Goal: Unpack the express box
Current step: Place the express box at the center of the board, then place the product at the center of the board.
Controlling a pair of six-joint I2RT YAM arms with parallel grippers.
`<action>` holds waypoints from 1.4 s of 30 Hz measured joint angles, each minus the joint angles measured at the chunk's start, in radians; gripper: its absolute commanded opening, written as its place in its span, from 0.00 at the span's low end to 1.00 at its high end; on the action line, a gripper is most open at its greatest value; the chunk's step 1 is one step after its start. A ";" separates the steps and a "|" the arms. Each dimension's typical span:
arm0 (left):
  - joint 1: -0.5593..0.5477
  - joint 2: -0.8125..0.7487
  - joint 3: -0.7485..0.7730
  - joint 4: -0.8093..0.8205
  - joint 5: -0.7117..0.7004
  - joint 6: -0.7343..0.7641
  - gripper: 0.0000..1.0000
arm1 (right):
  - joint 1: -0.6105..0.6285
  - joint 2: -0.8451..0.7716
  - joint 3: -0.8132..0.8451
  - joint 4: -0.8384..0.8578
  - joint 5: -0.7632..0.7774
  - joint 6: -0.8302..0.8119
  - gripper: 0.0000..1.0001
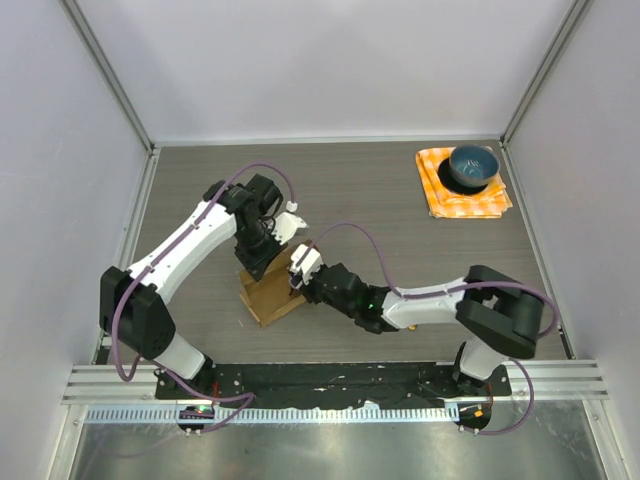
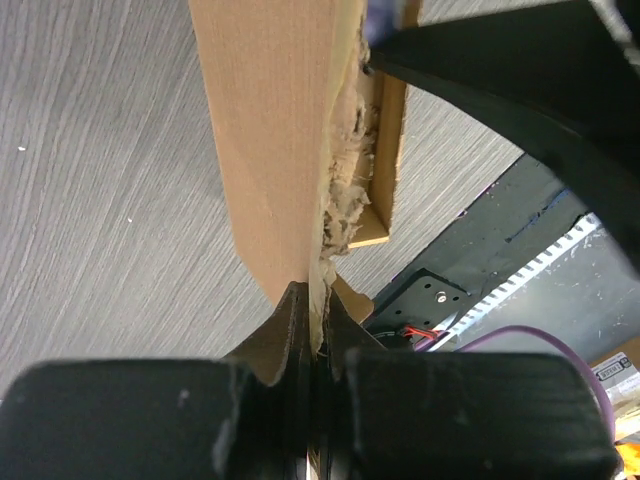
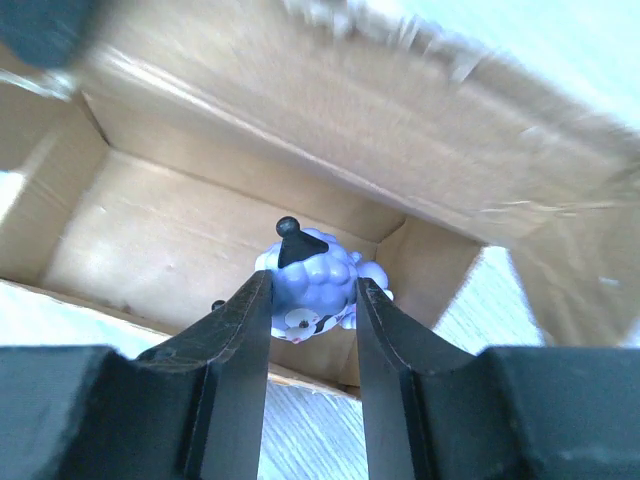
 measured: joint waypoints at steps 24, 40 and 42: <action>0.019 -0.068 -0.093 0.095 -0.011 0.002 0.31 | -0.193 -0.457 -0.039 -0.811 0.213 0.383 0.01; 0.019 -0.162 -0.184 0.081 0.133 -0.007 1.00 | -0.366 -0.262 0.037 -0.845 0.130 0.486 0.58; 0.019 -0.171 -0.125 0.058 0.145 -0.007 1.00 | -0.369 -0.264 0.039 -0.847 0.120 0.494 0.82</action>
